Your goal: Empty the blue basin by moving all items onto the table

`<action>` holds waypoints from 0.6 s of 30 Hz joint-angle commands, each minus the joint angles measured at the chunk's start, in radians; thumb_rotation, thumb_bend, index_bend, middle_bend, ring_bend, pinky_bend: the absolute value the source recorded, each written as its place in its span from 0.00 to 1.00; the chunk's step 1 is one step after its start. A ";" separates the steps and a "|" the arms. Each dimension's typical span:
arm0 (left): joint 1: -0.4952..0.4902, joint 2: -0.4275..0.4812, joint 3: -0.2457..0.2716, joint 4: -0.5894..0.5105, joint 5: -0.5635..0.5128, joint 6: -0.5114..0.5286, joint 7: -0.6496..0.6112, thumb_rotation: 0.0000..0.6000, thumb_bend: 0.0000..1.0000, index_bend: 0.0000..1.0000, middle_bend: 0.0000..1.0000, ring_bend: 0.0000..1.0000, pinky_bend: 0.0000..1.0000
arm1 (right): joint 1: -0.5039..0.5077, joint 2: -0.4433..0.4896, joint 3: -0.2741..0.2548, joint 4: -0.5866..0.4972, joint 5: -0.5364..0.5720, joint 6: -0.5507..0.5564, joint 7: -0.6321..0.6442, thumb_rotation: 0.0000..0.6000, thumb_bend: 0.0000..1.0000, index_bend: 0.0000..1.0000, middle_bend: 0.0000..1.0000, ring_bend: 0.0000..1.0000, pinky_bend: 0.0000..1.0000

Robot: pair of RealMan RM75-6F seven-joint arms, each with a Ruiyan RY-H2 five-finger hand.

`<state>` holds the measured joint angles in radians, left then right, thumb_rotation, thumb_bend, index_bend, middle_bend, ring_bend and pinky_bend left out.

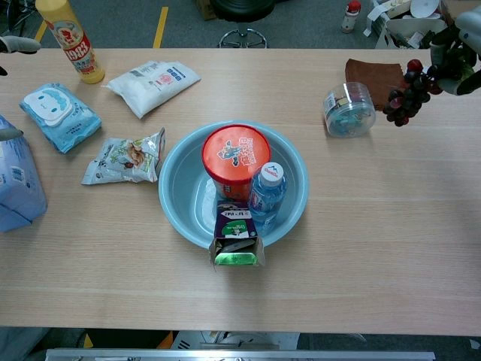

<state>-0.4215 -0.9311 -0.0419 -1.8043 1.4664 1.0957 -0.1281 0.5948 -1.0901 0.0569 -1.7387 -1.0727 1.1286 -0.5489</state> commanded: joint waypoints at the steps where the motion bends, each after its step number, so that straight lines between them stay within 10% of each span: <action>1: 0.000 0.000 0.001 -0.001 0.003 0.001 -0.001 1.00 0.19 0.00 0.08 0.06 0.20 | -0.007 0.020 -0.012 -0.005 0.015 -0.022 -0.011 1.00 0.29 0.44 0.40 0.44 0.74; 7: 0.003 0.001 0.003 -0.002 0.007 0.006 -0.002 1.00 0.19 0.00 0.08 0.06 0.20 | -0.009 0.024 -0.008 -0.010 0.031 -0.030 -0.027 1.00 0.03 0.30 0.31 0.32 0.59; 18: 0.007 0.008 0.002 -0.008 0.004 0.013 -0.002 1.00 0.19 0.00 0.08 0.06 0.20 | -0.008 0.011 0.018 -0.033 -0.070 -0.040 0.077 1.00 0.00 0.21 0.27 0.29 0.55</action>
<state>-0.4141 -0.9236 -0.0401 -1.8119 1.4700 1.1084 -0.1301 0.5862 -1.0757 0.0688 -1.7623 -1.1077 1.0975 -0.5095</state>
